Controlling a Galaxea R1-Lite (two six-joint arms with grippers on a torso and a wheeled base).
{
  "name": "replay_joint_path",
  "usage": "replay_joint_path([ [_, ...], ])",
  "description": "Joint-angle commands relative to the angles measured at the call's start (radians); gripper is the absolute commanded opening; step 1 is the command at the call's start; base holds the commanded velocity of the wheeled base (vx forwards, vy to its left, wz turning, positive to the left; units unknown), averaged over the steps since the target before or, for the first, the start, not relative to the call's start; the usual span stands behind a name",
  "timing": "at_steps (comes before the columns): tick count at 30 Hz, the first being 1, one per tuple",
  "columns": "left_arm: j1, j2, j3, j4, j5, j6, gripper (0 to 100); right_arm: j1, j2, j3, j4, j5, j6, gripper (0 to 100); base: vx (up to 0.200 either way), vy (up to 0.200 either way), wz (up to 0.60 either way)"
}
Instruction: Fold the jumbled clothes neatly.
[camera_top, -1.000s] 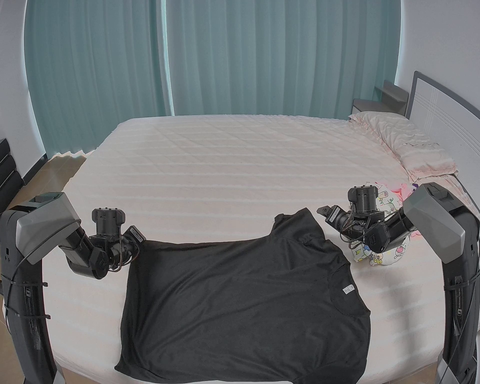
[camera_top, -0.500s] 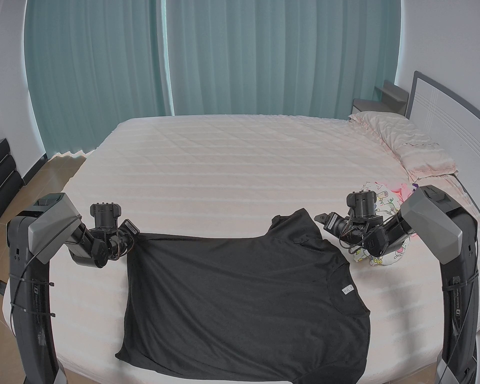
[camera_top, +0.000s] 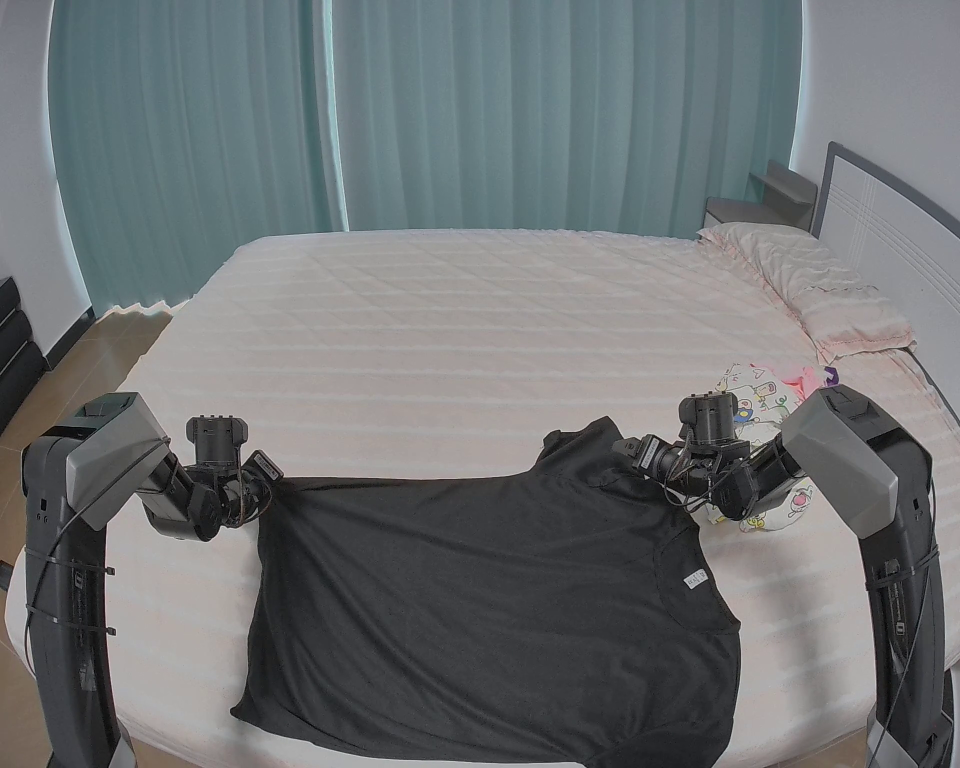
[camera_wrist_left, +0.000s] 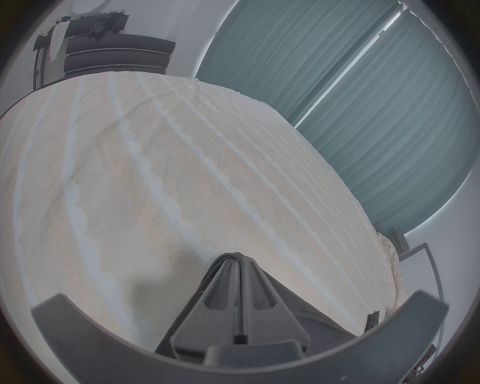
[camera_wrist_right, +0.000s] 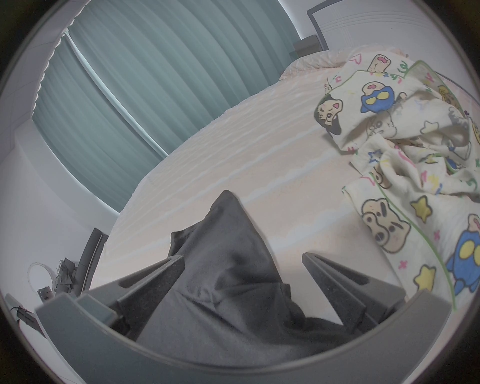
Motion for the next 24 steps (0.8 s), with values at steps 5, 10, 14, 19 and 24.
replay_joint_path([
  [5,0.0,-0.003,0.014,0.007,0.0,-0.003,0,0.008,0.11,-0.125,0.01,-0.015,0.002,0,0.0,0.0,0.0],
  [10,0.002,-0.004,0.017,0.007,0.0,-0.002,0,0.002,0.118,-0.156,0.007,-0.018,0.007,0,0.0,0.0,0.0],
  [14,0.002,-0.007,0.017,0.007,0.0,-0.002,0,-0.004,0.116,-0.179,0.001,-0.018,0.01,0,0.0,0.0,0.0],
  [19,0.002,-0.009,0.016,0.008,0.002,-0.002,0,-0.019,0.114,-0.242,-0.002,-0.059,0.018,0,0.0,0.0,0.0],
  [24,0.002,-0.007,0.01,0.008,0.002,-0.002,0,-0.027,0.087,-0.26,0.013,-0.062,0.018,0,0.0,0.0,0.0],
])
